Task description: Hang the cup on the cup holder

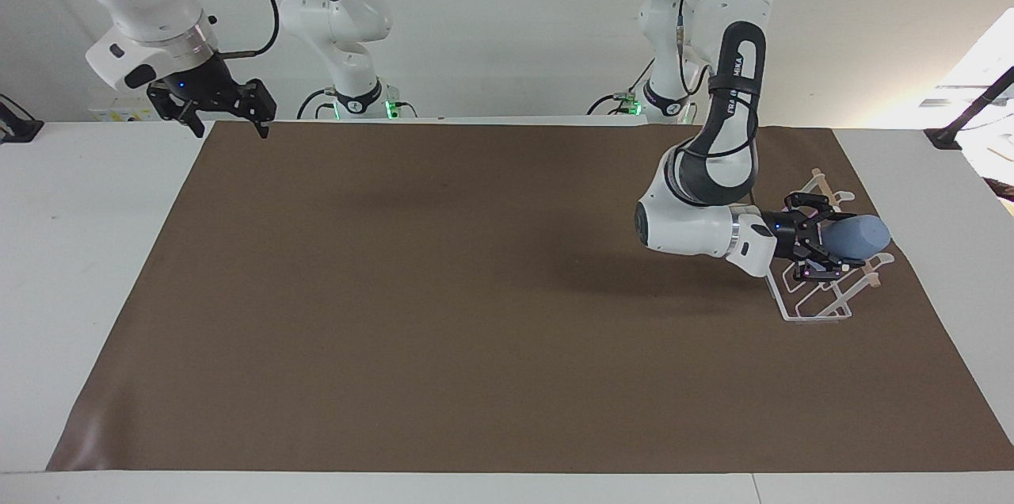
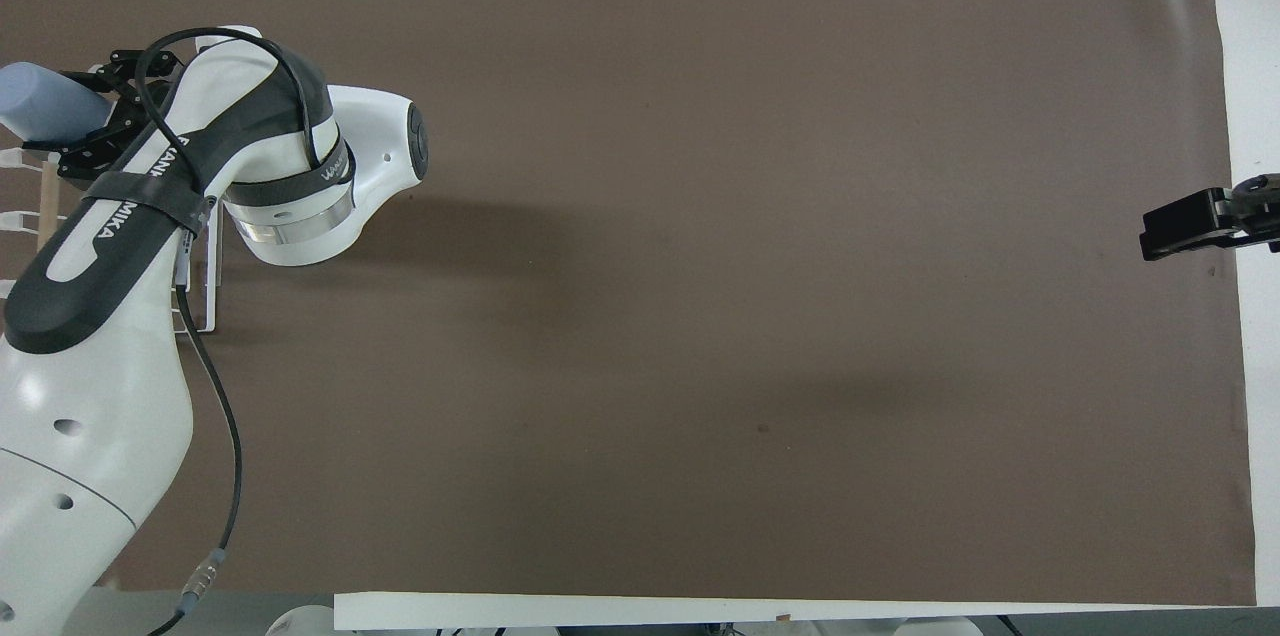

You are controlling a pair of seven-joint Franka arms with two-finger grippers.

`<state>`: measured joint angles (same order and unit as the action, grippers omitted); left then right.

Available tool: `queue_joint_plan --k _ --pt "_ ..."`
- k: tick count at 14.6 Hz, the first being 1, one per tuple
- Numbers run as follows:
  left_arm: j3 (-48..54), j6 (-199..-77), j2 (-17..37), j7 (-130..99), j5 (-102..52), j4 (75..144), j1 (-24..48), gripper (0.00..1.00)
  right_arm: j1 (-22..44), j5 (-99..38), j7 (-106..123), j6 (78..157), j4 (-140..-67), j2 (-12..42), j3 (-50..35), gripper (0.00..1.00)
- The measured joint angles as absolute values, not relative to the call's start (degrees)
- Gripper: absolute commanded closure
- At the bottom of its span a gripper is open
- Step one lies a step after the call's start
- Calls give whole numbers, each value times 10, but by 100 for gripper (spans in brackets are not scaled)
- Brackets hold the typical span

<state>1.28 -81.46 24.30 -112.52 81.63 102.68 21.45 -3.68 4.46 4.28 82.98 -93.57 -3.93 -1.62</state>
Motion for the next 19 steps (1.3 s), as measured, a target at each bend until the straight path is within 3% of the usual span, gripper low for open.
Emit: queue_joint_plan --k 3,4,5,8,14,19 --pt "13 -815 249 -1137 820 1034 208 100 -37 45 43 829 -937 -40 -16 1" --pt "13 -815 252 -1140 821 1035 208 95 -37 42 44 829 -937 -40 -16 1" --pt "13 -816 255 -1144 821 1036 208 66 -37 36 44 829 -937 -41 -16 1" --pt "14 -830 258 -1155 822 1036 208 0 -37 26 44 828 -937 -41 -16 1" --pt "15 -854 258 -1158 815 1012 207 0 -37 25 44 817 -937 -43 -16 1" --pt "17 -841 238 -1084 722 923 211 0 -39 25 44 816 -937 -44 -15 1"
